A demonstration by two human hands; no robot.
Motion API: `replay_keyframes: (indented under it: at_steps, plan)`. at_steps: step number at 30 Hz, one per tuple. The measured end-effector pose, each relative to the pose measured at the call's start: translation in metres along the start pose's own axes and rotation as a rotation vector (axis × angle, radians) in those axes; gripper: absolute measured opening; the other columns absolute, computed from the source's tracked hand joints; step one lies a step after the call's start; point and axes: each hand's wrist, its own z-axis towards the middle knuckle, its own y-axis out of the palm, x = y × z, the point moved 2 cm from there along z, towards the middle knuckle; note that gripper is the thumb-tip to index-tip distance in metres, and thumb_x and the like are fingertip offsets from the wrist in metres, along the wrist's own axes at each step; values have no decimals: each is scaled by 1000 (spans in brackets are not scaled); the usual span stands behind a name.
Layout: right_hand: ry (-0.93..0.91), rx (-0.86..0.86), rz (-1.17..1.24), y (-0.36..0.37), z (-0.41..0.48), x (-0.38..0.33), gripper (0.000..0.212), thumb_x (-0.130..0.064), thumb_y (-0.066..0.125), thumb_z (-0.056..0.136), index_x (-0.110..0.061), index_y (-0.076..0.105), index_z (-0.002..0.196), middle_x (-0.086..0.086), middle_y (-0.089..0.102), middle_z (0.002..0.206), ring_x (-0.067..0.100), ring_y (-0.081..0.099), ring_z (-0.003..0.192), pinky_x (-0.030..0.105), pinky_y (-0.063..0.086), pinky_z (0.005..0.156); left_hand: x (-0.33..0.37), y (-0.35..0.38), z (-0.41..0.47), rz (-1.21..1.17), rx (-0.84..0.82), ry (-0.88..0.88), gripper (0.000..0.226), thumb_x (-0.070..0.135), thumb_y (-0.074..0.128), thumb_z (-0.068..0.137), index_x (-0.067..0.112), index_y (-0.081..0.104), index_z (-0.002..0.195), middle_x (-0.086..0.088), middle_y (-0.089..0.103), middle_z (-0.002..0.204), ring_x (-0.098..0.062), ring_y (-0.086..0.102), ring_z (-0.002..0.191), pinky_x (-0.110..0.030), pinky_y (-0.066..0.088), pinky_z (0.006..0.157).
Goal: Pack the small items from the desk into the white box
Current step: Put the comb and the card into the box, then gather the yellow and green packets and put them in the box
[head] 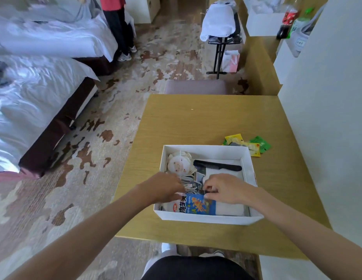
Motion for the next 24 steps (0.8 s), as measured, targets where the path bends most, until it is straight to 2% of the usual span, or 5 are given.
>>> replay_keyframes:
  at_steps: [3,8,13,19,24]
  plan:
    - [11,179,126,-30,-8,15,19,-34,58,91,-25,69,103,-10,66,97,7,59,83,28,48,74,-9,-18,2,-155,83,-127,32,40,46,94,28,56,122,3,65,113,-17,58,107,-34,49,76]
    - [95,509,493,-79,-21,51,11,-26,60,93,-26,71,91,-17,70,86,-1,63,80,9,45,69,-20,-56,33,-364,314,-271,26,33,46,95,27,61,115,4,69,104,-11,62,85,-23,43,69]
    - [254,575,621,-101,-20,87,14,-25,59,94,-19,71,96,-7,71,86,8,65,79,21,48,69,-35,-71,99,-547,311,-341,23,26,45,95,23,62,110,3,66,97,-18,61,80,-32,51,68]
    - [438,621,576,-98,1,131,16,-19,59,94,-13,69,104,-5,70,98,4,62,86,18,45,72,-64,-60,191,-598,159,-358,26,25,43,93,23,60,113,-1,64,106,-23,61,88,-35,51,77]
    - [551,406,415,-78,36,179,30,-13,65,89,-10,64,119,7,67,117,19,61,104,22,43,81,-84,-25,259,-485,-146,-285,35,21,49,92,16,50,127,-10,58,126,-29,55,111,-38,46,90]
